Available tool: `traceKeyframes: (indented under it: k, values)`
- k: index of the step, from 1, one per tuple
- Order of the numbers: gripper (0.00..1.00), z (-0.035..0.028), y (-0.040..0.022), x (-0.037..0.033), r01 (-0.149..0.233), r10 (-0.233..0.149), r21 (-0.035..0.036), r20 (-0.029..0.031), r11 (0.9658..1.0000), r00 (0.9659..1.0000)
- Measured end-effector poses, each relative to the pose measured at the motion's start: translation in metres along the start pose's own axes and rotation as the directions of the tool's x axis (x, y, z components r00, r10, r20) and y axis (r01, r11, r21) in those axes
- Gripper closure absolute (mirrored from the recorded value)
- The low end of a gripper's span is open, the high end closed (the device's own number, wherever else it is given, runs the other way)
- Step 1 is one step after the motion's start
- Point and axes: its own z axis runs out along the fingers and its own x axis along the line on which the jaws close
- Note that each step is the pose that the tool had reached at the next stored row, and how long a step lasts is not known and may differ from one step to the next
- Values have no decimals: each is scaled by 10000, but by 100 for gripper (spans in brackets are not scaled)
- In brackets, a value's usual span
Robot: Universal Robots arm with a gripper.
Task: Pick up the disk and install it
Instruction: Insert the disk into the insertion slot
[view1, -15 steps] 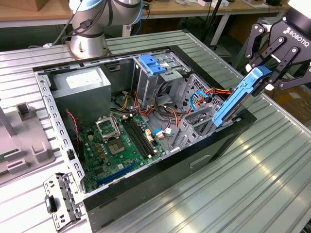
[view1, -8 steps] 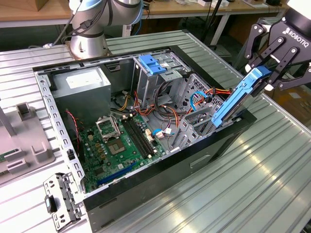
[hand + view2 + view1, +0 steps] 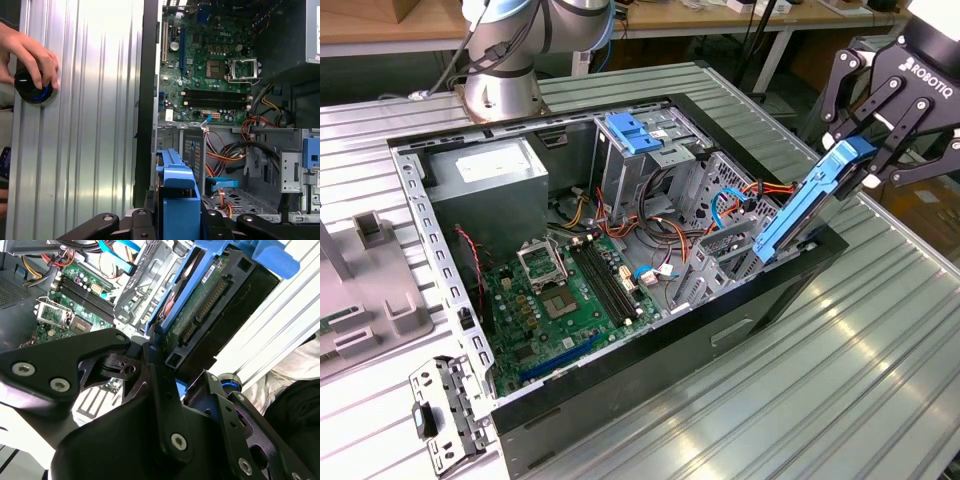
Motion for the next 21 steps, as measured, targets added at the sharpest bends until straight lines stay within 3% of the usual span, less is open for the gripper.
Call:
traceKeyframes:
  k: [2,13,15,21]
  values:
    - [63,5,58,-22,0,0,0,3,10000,10000]
    - [63,40,187,-167,0,0,0,13,10000,10000]
    - [63,80,204,-206,0,0,0,12,10000,10000]
    - [63,121,230,-293,1,-1,0,14,10000,10000]
